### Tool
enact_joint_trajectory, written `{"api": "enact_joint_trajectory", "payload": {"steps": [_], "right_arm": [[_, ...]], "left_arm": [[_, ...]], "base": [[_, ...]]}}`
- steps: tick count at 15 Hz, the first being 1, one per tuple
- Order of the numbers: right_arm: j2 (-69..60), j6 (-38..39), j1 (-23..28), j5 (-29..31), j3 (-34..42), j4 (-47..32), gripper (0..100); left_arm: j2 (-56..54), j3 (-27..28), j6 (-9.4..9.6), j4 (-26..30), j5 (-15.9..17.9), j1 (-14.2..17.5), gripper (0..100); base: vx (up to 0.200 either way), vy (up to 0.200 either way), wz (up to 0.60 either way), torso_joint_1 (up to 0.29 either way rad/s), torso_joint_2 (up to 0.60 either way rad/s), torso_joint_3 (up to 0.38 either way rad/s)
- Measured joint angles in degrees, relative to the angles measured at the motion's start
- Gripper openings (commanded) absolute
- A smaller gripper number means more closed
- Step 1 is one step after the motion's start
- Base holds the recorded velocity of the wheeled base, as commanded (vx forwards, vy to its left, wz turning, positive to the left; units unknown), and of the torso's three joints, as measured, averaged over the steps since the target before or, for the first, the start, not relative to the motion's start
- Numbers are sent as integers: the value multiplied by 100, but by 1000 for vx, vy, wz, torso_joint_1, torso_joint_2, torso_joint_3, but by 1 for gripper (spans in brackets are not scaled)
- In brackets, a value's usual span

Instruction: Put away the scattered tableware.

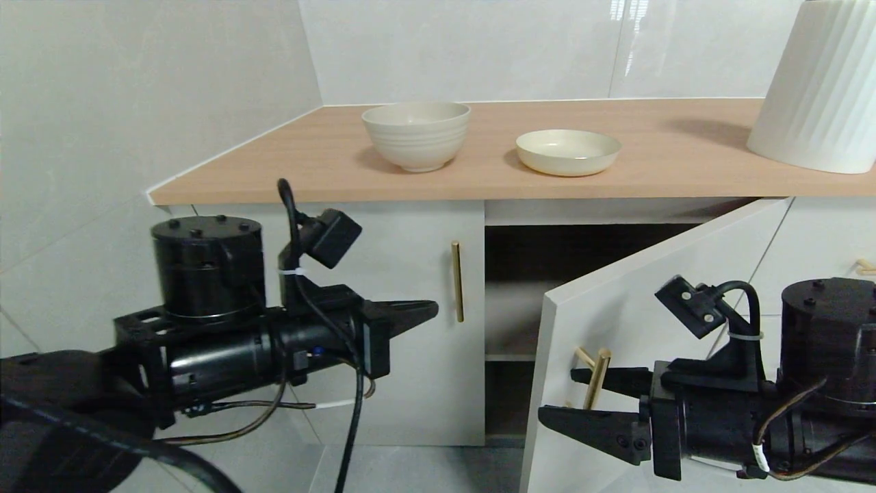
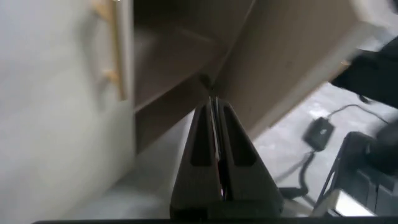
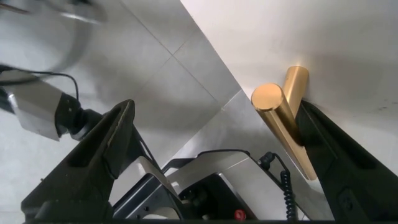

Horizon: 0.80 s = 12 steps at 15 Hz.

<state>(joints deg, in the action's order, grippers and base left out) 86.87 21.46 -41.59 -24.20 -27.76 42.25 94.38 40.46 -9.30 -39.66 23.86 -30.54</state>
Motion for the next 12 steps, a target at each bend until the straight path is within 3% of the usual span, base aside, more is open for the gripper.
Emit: {"api": "enact_joint_trajectory", "payload": {"steps": [3, 6, 8, 12], "right_arm": [[-24, -172, -2, 1, 12, 4, 100], [-24, -178, -2, 4, 9, -2, 100], [-7, -178, 1, 4, 6, 2, 100], [12, -178, 26, -2, -2, 4, 100]], "left_arm": [[907, 146, -123, -964, -13, -304, 0], [1529, 330, -510, -1829, 1, -719, 0], [1827, 695, -616, -1875, 6, -816, 0], [2232, 1062, -642, -1894, 4, -885, 0]], "base": [[0, 0, 0, 0, 0, 0], [0, 0, 0, 0, 0, 0], [0, 0, 0, 0, 0, 0], [0, 0, 0, 0, 0, 0]]}}
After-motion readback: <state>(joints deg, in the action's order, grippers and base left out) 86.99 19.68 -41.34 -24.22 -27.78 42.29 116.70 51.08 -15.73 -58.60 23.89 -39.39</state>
